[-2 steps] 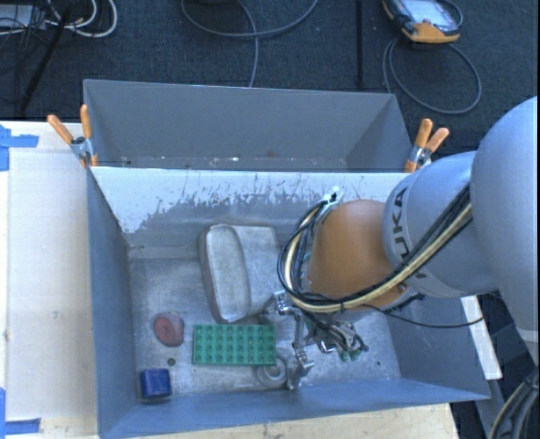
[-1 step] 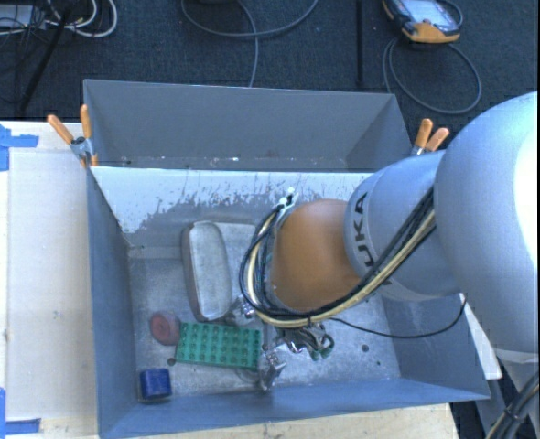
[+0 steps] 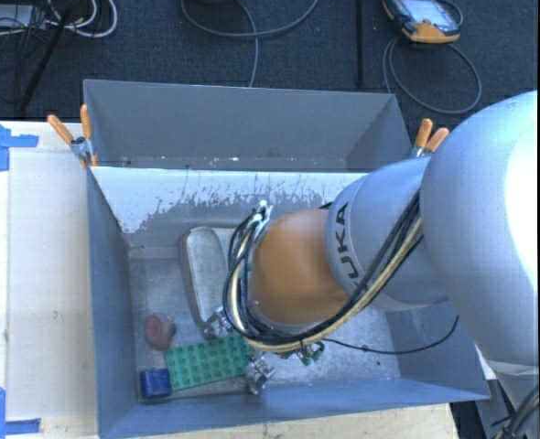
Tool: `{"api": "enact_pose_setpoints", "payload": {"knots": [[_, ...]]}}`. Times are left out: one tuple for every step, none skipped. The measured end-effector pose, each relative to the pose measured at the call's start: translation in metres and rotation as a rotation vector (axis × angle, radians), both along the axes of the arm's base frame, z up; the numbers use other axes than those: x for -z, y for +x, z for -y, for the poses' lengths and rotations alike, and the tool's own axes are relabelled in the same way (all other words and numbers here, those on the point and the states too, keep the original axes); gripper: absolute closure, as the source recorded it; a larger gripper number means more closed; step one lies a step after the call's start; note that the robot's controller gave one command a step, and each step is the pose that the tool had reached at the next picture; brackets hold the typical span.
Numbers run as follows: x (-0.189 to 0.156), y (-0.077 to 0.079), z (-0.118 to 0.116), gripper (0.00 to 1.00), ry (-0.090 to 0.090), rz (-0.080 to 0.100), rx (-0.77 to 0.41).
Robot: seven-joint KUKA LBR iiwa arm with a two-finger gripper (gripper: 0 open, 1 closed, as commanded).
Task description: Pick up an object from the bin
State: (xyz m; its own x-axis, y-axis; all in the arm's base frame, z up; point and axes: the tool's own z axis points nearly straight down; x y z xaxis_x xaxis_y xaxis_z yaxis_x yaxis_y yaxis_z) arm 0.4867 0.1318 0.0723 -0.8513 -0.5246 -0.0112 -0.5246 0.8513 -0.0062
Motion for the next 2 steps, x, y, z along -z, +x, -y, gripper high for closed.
{"api": "enact_pose_setpoints", "payload": {"knots": [[0.0, -0.001, -0.001, 1.0, 0.002, -0.002, 0.0], [-0.129, -0.006, -0.01, 1.0, 0.001, -0.006, -0.045]]}}
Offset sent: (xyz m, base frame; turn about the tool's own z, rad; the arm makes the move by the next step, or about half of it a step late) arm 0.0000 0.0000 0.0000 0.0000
